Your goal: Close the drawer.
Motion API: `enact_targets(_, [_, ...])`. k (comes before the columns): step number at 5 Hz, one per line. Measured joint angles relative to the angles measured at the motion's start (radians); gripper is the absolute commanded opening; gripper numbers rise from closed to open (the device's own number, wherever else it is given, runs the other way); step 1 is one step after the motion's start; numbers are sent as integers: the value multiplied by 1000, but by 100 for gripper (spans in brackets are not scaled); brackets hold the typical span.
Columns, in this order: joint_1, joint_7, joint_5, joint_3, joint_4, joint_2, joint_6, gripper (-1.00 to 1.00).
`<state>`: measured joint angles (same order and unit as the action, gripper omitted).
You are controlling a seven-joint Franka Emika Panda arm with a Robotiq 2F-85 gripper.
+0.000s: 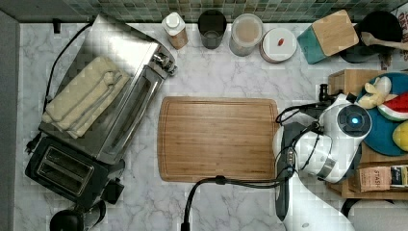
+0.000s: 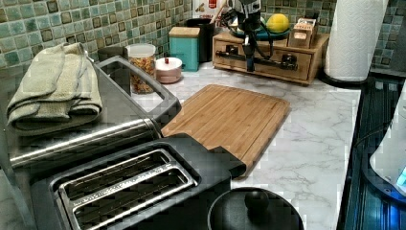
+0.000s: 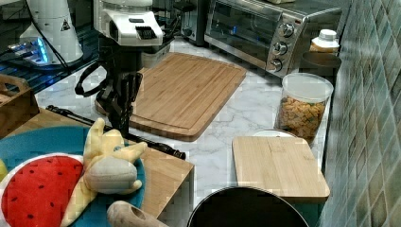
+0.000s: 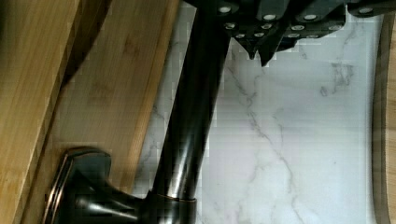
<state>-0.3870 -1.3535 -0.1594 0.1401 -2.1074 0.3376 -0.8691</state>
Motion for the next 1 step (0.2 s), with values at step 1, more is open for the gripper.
enact_targets(1, [0, 0, 0, 2, 0, 0, 0, -100])
